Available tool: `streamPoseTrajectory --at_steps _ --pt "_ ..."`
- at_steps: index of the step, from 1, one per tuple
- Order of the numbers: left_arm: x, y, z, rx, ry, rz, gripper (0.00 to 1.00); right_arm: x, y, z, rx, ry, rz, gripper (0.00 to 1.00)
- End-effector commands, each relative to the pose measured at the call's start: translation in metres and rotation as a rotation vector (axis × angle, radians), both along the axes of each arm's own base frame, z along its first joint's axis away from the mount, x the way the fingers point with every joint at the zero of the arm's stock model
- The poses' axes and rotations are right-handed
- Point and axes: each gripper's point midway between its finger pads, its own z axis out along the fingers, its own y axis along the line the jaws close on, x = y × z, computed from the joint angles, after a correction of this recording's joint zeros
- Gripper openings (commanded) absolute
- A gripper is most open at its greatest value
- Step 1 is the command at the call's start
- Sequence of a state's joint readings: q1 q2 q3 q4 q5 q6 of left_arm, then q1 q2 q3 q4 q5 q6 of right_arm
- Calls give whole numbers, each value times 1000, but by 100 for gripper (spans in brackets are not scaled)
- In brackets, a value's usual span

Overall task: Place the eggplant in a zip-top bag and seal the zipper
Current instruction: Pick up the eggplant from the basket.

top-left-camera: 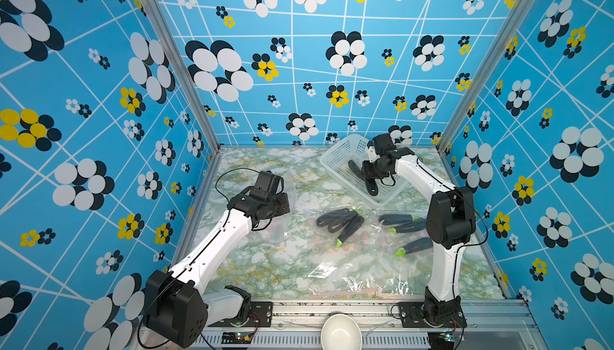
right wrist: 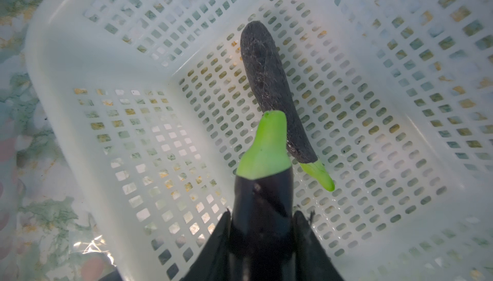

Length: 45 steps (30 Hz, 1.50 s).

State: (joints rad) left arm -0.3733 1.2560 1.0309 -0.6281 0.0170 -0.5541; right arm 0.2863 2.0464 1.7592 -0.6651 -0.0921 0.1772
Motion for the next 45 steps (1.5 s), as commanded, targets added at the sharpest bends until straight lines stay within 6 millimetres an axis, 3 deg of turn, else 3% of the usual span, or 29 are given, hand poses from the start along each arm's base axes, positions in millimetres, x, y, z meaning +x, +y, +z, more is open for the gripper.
streamPoseTrajectory --at_steps 1,30,34,38,45 --pt "2 -4 8 -7 -2 -20 0 -4 -1 18 37 -29 -13 34" --pt "3 -11 7 -16 15 -41 0 -6 -4 38 88 -122 -71 30" --pt "3 -11 10 -24 6 -39 0 -12 0 56 147 -164 -83 28" --pt "2 -12 11 -47 3 -26 0 -26 17 99 278 -275 -107 27" --pt "2 -19 6 -102 16 -20 0 -78 94 167 541 -482 -110 27"
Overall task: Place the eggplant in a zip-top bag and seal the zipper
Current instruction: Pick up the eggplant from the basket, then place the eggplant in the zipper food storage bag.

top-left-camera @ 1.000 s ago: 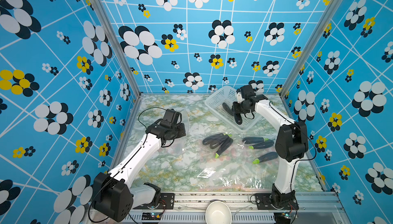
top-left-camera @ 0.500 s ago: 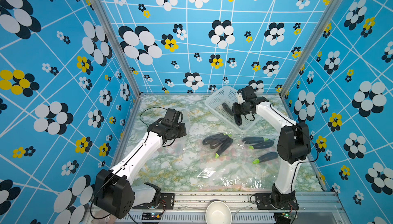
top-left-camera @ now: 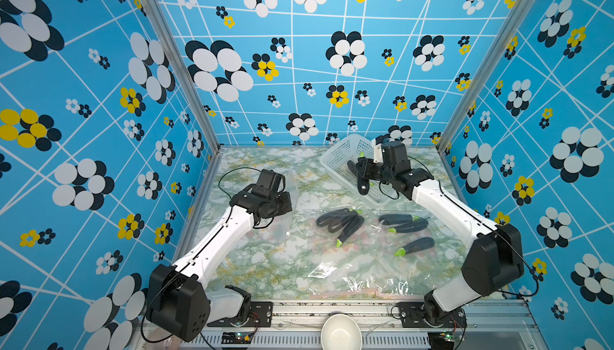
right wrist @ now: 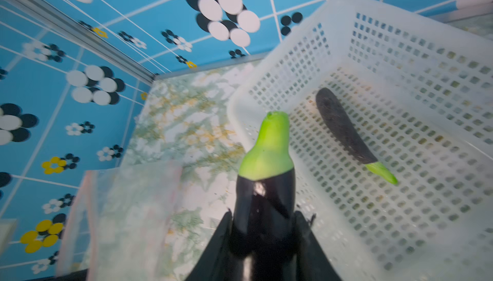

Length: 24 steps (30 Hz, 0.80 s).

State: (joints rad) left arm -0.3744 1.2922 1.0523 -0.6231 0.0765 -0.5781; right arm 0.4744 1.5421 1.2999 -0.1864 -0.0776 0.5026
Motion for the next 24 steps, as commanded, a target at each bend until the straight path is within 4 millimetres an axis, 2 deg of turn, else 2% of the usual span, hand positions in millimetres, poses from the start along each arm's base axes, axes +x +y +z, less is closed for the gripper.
streamPoseTrajectory --at_steps 1,4,7,12,18,24 --pt "-1 -7 6 -58 -12 3 0 -15 35 41 189 -122 -53 27" --pt "-2 -9 -1 -93 -5 20 0 -40 69 57 300 -187 -53 27" --pt "-2 -11 -10 -124 10 40 0 -60 94 65 396 -235 -61 27" --pt "0 -16 -18 -170 32 51 0 -78 130 61 440 -275 -42 26" --pt "0 -22 -20 -222 48 53 0 -70 157 47 451 -287 -39 26" --pt "2 -25 -11 -253 35 56 0 -57 176 22 388 -279 -27 26"
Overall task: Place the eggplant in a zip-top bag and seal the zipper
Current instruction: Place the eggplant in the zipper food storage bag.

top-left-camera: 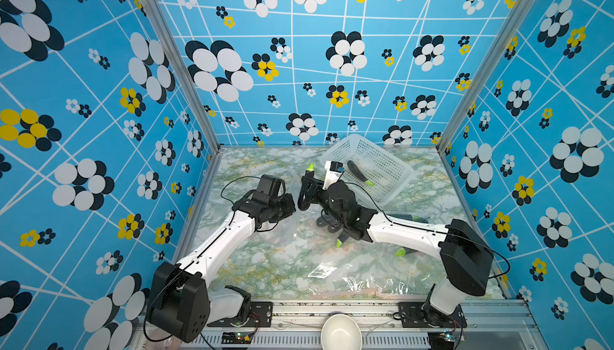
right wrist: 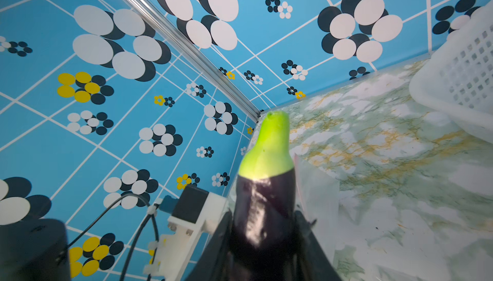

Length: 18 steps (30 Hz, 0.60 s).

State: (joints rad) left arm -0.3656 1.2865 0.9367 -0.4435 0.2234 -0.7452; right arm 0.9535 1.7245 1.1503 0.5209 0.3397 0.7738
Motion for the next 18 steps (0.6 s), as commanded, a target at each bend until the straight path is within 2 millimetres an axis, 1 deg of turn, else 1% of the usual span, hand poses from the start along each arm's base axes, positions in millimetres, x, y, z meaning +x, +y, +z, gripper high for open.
streamPoseTrajectory --at_steps 1,5,10,14,17,18 --pt "2 -2 5 -40 -6 7 0 8 8 16 31 -55 -16 26" --pt "3 -3 14 -48 -24 3 0 11 14 5 -1 -55 -8 26" --pt "5 -4 26 -58 -48 3 0 16 21 -10 -86 -65 -3 26" --pt "6 -1 36 -55 -73 9 0 18 21 -26 -156 -62 -2 26" --pt "6 2 42 -45 -89 14 0 15 20 -31 -200 -71 3 27" --pt "7 4 44 -40 -93 19 0 13 20 -30 -207 -79 8 28"
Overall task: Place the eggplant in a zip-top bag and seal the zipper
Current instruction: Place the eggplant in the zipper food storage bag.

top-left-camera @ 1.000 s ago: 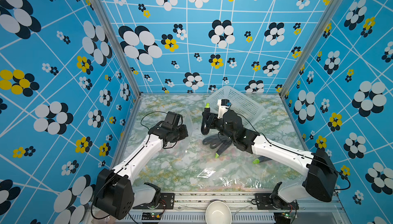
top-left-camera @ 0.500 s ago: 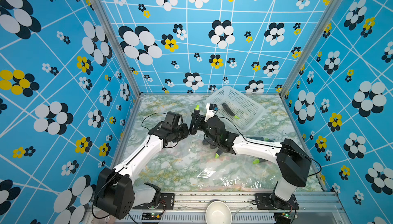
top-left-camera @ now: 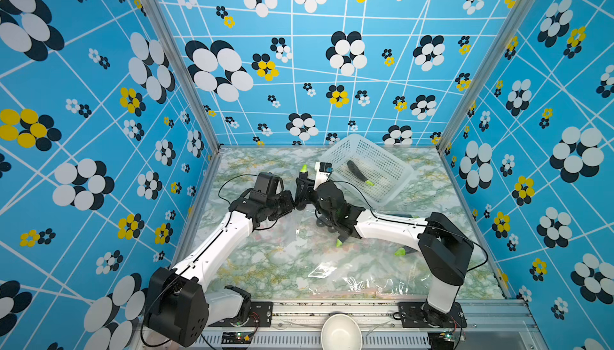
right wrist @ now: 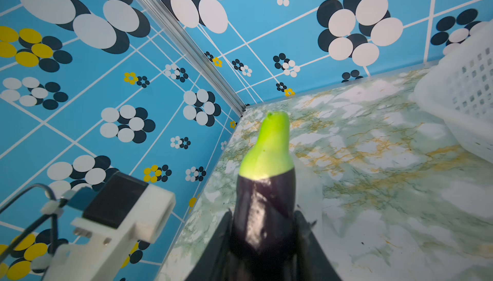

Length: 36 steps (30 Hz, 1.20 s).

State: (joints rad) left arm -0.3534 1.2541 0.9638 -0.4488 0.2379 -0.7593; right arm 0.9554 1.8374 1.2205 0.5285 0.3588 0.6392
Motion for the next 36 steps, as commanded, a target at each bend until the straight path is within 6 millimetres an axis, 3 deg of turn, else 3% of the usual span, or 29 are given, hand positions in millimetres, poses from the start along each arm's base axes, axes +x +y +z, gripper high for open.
streamPoseTrajectory --at_steps 1,11,19,25,32,36 --pt "3 5 24 -1 -57 9 0 -3 3 -5 -71 -26 11 29" --pt "7 13 29 3 -81 30 0 -21 11 12 -67 -43 80 56" --pt "5 22 35 55 -95 39 0 -27 -3 33 -92 -62 66 65" --pt "1 25 39 58 -109 43 0 -29 -2 33 -107 -40 79 66" --pt "2 25 48 59 -133 38 0 -33 13 23 -134 5 148 67" --pt "4 27 47 69 -133 43 0 -37 16 31 -128 -10 184 67"
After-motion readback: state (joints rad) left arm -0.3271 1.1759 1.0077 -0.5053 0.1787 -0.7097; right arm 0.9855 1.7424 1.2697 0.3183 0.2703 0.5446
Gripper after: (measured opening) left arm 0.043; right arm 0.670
